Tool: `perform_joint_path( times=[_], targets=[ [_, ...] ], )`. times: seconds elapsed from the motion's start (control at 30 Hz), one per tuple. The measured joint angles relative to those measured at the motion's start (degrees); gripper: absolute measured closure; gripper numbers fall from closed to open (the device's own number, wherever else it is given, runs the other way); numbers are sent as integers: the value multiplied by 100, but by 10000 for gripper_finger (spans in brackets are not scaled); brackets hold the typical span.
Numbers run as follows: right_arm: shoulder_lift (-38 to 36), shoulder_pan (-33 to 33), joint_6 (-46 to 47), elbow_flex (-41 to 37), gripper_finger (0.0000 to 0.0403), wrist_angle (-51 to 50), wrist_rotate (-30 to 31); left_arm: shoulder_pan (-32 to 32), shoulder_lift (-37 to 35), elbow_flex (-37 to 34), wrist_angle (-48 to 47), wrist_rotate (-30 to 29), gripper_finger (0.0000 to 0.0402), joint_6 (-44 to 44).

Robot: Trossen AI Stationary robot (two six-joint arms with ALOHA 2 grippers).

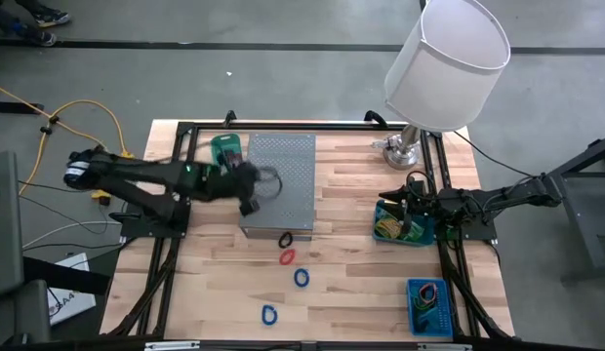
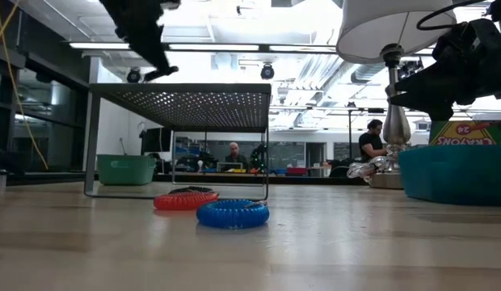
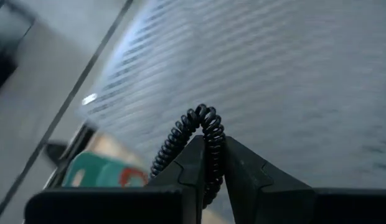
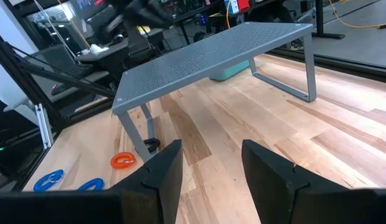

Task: Pick & Place Office Desk Supplies
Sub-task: Put the bottom black spring keychain into the dark green bin

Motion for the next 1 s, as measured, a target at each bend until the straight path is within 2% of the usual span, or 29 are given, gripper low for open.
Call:
perform_joint_path(
  times=[0.23,0.53,0.8,1.0],
  targets=[
    [0,0,0,2,250,0,0,1493,-173,-2,-336,191,362,-39],
    [0,-2,0,2,250,-1,3,3446,44,-18,-303,1519,362,373],
    [0,-1,0,2,250,0,1,4298,848,-280,-229,1832,362,491],
    [0,0,0,2,250,1,-1,4755,1301,-293,-69,2369,362,613]
  ],
)
